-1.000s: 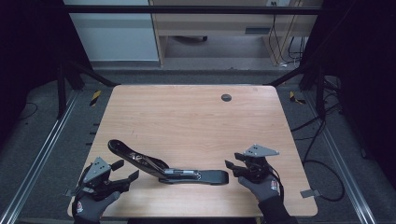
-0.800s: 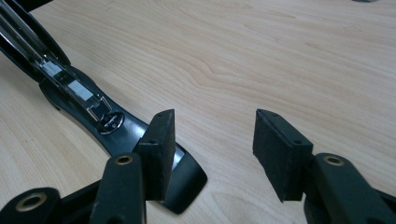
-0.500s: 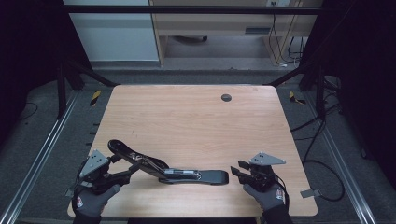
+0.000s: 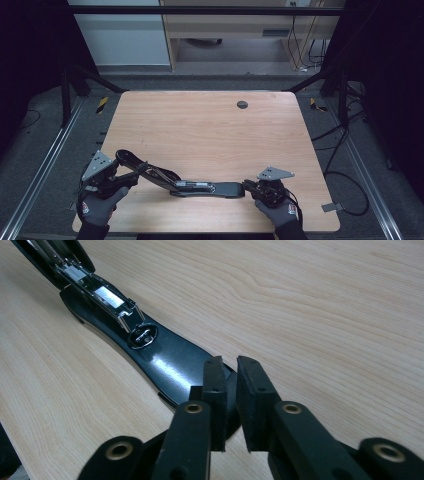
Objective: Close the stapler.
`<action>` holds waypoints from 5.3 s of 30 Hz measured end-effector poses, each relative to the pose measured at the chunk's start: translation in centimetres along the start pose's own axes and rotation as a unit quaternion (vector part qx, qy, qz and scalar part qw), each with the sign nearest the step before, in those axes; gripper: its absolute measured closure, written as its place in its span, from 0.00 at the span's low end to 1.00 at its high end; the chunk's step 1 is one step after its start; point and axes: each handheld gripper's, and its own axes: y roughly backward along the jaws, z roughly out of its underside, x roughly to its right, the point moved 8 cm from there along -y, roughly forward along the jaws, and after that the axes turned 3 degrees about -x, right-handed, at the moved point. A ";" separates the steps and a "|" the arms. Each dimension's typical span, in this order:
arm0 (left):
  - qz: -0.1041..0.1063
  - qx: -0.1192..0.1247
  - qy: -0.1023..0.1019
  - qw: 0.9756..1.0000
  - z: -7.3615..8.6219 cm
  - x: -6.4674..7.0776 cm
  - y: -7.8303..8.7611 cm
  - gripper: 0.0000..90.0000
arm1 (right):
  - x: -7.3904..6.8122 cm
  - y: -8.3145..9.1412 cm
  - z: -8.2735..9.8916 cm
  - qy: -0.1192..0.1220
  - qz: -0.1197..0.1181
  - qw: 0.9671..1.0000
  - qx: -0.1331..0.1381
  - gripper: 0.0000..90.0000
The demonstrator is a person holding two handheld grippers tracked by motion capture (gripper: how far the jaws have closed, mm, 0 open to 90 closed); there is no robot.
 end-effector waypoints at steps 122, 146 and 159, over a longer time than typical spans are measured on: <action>0.035 0.003 -0.148 0.988 -3.8 11.9 -6.4 0.60 | -1.1 -3.3 1.3 0.006 -0.018 0.999 -0.049 1.00; 0.058 -0.026 -0.199 0.978 -2.6 14.8 -9.0 0.60 | -1.2 -3.3 1.4 0.008 -0.018 0.999 -0.050 1.00; 0.068 -0.040 -0.207 0.975 -1.8 15.8 -10.1 0.57 | -1.2 -3.3 1.4 0.008 -0.019 0.998 -0.051 1.00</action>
